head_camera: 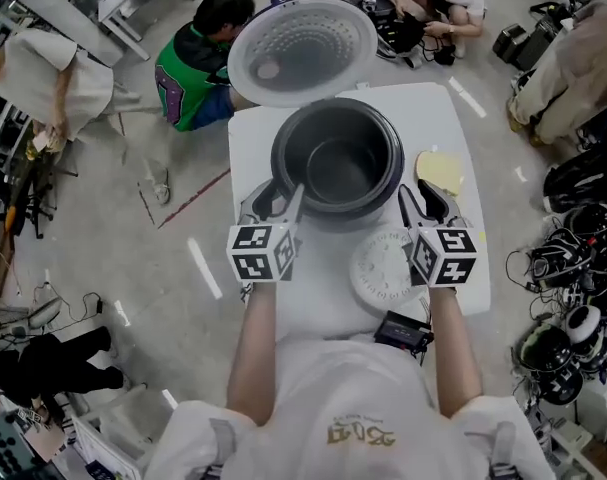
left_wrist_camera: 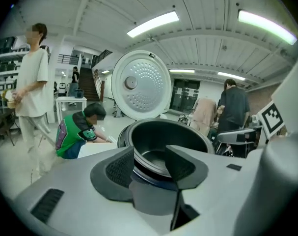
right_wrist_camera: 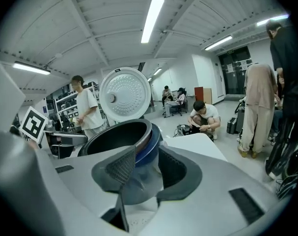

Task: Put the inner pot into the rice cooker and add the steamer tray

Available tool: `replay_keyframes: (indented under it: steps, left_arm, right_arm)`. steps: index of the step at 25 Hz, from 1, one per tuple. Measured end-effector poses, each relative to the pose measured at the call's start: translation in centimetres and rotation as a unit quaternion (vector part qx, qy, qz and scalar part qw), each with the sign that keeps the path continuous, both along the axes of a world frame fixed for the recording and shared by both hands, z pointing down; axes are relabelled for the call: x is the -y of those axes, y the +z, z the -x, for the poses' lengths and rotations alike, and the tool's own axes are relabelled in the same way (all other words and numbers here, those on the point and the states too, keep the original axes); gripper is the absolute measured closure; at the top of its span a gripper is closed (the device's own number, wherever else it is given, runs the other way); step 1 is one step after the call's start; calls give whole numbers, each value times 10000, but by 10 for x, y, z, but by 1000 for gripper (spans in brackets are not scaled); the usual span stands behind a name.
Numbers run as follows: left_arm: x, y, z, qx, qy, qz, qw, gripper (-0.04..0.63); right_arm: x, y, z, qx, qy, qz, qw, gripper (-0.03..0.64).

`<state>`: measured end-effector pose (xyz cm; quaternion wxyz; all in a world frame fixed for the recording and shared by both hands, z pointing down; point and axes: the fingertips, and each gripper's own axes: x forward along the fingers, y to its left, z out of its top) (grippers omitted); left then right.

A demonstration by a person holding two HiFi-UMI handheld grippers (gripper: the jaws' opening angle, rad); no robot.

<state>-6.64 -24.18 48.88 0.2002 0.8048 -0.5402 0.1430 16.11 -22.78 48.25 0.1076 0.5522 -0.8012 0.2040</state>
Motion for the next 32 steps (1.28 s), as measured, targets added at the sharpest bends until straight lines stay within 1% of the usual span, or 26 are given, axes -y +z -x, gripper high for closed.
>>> replay_keyframes:
  steps: [3, 12, 15, 17, 19, 21, 25, 32]
  left_arm:
    - [-9, -6, -1, -460, 126, -46, 9989, 377]
    - [-44, -4, 1, -763, 571, 24, 9954, 388]
    - [-60, 3, -5, -772, 803, 127, 9937, 388]
    - [-70, 10, -9, -786, 886, 178, 9928, 388]
    - [-77, 16, -12, -808, 908, 197, 9924, 416]
    - [-84, 24, -16, -792, 979, 263, 9917, 419]
    - [-95, 40, -27, -721, 1194, 462, 9891, 419]
    - [-107, 72, -54, -662, 1434, 859, 9837, 419]
  right_arm:
    - [-14, 2, -2, -26, 169, 25, 9999, 462]
    - [-69, 16, -9, -37, 652, 280, 9975, 462]
    - [-92, 24, -14, -30, 867, 393, 9955, 462]
    - [-106, 28, -17, -11, 975, 418, 9944, 462]
    - [-117, 31, -21, -2, 1084, 388, 9934, 468]
    - [-127, 36, -23, -10, 1165, 407, 9924, 469]
    - [-142, 50, -28, -19, 1300, 553, 9900, 469]
    - [-163, 82, -51, -78, 1503, 918, 9843, 466]
